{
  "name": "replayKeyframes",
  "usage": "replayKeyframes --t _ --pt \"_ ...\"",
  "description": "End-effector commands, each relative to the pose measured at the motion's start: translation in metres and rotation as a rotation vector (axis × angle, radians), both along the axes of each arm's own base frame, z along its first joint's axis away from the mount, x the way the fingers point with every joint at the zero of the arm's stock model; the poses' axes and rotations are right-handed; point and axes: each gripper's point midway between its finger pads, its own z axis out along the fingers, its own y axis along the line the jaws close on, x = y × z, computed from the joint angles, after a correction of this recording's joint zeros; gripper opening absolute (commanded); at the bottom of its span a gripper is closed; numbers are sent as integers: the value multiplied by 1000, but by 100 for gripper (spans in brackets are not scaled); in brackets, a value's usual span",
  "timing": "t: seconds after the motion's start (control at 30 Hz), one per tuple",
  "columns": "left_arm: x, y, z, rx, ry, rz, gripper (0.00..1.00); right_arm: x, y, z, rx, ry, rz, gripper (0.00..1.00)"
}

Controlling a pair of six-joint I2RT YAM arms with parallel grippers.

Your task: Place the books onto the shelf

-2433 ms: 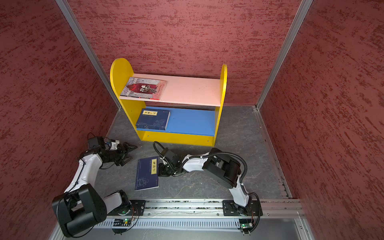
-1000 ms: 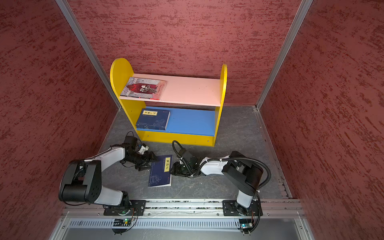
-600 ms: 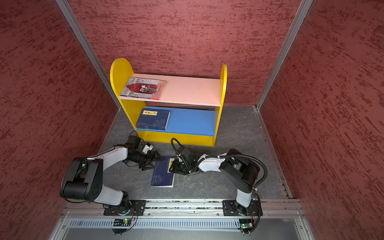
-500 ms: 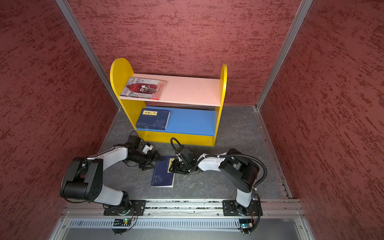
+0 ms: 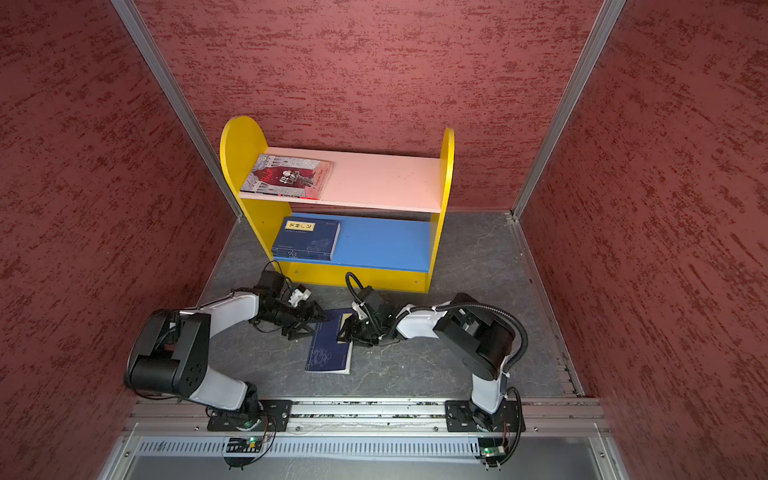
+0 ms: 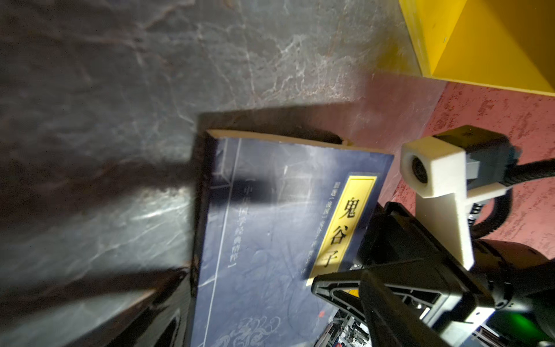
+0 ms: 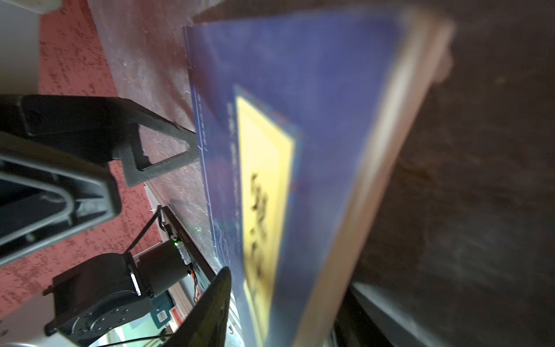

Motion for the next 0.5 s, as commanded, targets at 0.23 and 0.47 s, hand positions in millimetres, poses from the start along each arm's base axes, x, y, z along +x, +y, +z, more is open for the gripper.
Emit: replayKeyframes --t 0.23,0.47 --pt "-5 -7 10 -132 -48 -4 86 -3 -9 -30 -2 30 -78 51" --pt "7 2 18 -174 -32 56 81 -2 -8 -18 63 7 -102 51"
